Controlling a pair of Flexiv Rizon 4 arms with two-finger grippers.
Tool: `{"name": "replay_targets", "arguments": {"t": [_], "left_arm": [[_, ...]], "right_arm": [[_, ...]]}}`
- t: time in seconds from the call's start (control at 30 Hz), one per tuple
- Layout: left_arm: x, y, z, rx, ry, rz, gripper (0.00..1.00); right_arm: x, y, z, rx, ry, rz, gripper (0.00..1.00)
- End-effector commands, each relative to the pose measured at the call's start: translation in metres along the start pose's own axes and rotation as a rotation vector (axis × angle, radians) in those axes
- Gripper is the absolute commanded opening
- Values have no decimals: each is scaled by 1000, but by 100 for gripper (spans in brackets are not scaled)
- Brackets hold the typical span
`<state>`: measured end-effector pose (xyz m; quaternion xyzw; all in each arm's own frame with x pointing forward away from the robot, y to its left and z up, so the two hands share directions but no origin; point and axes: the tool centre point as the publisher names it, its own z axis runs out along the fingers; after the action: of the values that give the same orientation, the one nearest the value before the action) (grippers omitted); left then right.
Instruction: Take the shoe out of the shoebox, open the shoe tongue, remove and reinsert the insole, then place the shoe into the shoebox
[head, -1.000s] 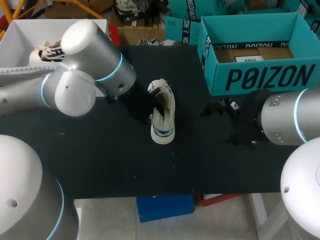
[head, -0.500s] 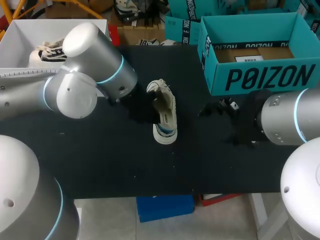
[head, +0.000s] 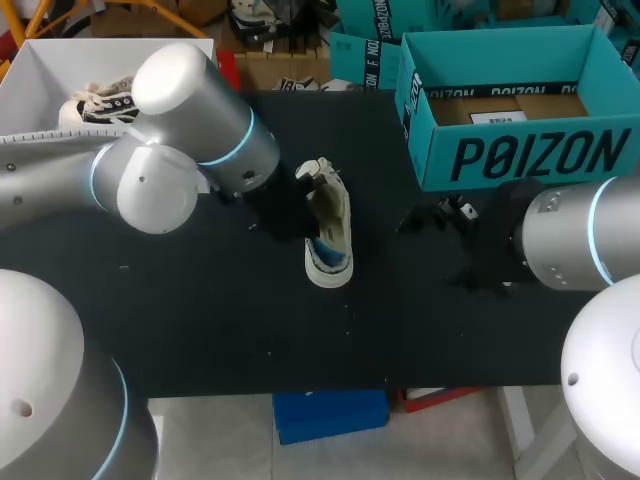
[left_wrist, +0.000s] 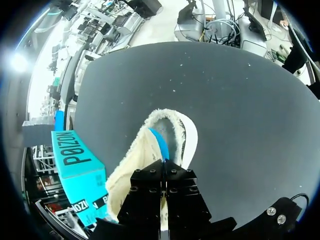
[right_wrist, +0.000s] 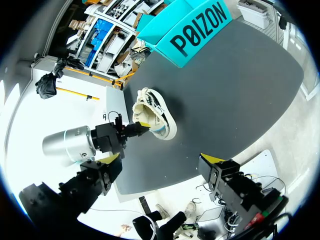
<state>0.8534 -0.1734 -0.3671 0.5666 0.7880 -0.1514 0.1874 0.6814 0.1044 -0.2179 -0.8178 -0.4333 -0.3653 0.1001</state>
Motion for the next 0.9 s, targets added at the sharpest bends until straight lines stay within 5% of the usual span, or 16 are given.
{"name": "replay_targets", "arguments": {"t": [0.03,0.37,0.4,0.43,0.47,0.73,0.83,0.9], "left_arm": [[-2,-2,5,21,-8,-11,0],[5,-19,21,99,77,19,0],[6,-19,22,110,90,18,15],[6,-20,22,117,98,19,81],[7,-20,21,115,99,20,100],[-3,-10,-6,116,79,1,91],[-9,-10,-16,113,76,10,77],[-12,-10,-20,115,71,12,50]], "right_arm": [[0,-5,4,-31,1,5,100],[0,-5,4,-31,1,5,100],[0,-5,4,-31,1,5,100],[0,-5,4,-31,1,5,100],[0,-5,4,-31,1,5,100],[0,-5,4,-31,1,5,100],[0,-5,4,-31,1,5,100],[0,-5,4,-31,1,5,100]]}}
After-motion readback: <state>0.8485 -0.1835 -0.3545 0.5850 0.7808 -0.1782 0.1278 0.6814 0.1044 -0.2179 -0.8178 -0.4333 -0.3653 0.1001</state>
